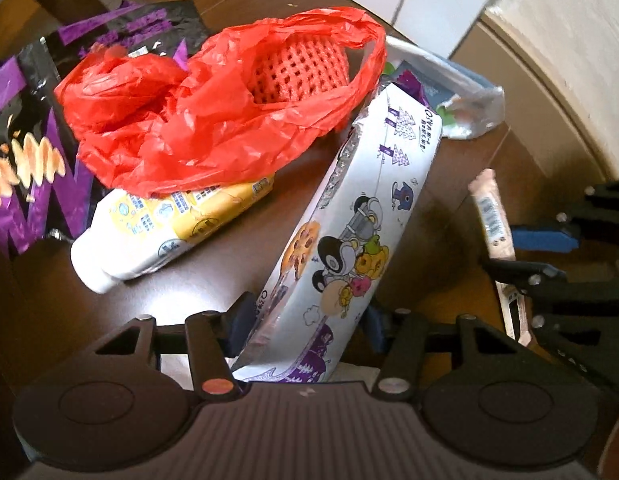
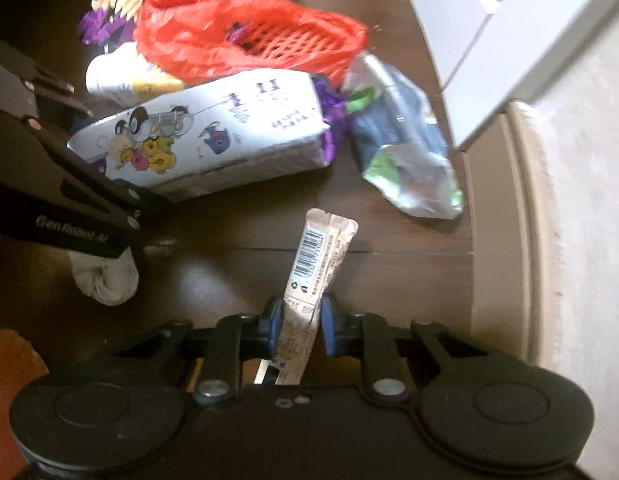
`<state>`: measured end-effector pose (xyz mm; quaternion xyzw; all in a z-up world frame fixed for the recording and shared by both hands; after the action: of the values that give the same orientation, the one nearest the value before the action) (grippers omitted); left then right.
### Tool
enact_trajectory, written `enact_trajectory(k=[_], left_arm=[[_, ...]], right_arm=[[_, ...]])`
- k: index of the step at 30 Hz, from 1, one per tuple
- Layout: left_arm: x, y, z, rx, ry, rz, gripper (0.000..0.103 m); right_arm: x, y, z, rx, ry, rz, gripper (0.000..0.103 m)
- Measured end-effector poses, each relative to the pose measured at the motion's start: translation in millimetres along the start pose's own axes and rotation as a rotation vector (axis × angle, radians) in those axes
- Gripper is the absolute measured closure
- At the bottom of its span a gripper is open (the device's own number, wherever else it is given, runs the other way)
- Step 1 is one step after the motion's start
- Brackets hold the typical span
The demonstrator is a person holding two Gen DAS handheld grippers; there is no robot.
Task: Collect trash
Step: 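Grasp the white cartoon-printed package with the left tool while the right tool grasps a snack stick, then carry package and snack stick into the wastebasket and open both tools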
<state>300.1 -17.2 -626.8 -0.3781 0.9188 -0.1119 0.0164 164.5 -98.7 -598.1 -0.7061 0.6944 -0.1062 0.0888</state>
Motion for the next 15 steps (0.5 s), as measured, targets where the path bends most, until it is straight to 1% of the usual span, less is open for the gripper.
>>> enact_trajectory(k=[2, 6, 7, 9, 10, 15], left_arm=[[-0.5, -0.6, -6.2, -0.001, 0.017, -0.025, 0.049], [-1.5, -7.2, -26.1, 0.026, 0.04, -0.062, 0.05], [-2.1, -9.1, -30.9, 0.028, 0.053, -0.075, 0.05], [-2.6, -11.0, -41.9, 0.032, 0.074, -0.099, 0.05], [-2.3, -12.0, -47.7, 0.034, 0.083, -0.106, 0.05], [-5.5, -21.4, -83.2, 0.066, 0.107, -0.127, 0.05]], right_arm=[[4.2, 3.3, -9.3, 0.021, 0.001, 0.001, 0.084], [6.8, 6.5, -38.8, 0.076, 0.007, -0.011, 0.084], [13.7, 2.1, -42.4, 0.09, 0.008, -0.016, 0.084], [15.3, 2.4, -62.6, 0.125, 0.003, -0.014, 0.084], [17.5, -8.4, -67.3, 0.141, -0.001, -0.013, 0.084], [23.8, -23.3, -114.0, 0.245, -0.024, -0.008, 0.084]])
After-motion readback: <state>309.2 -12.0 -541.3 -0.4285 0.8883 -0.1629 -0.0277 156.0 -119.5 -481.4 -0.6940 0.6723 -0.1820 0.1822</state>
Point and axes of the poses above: each gripper's, at about its wrist camera, not at the fingertips, and z roughly the way its jaws point, x to its right, y to its underside, the point moved 6 cm from there along z, roughly the way its jaws point
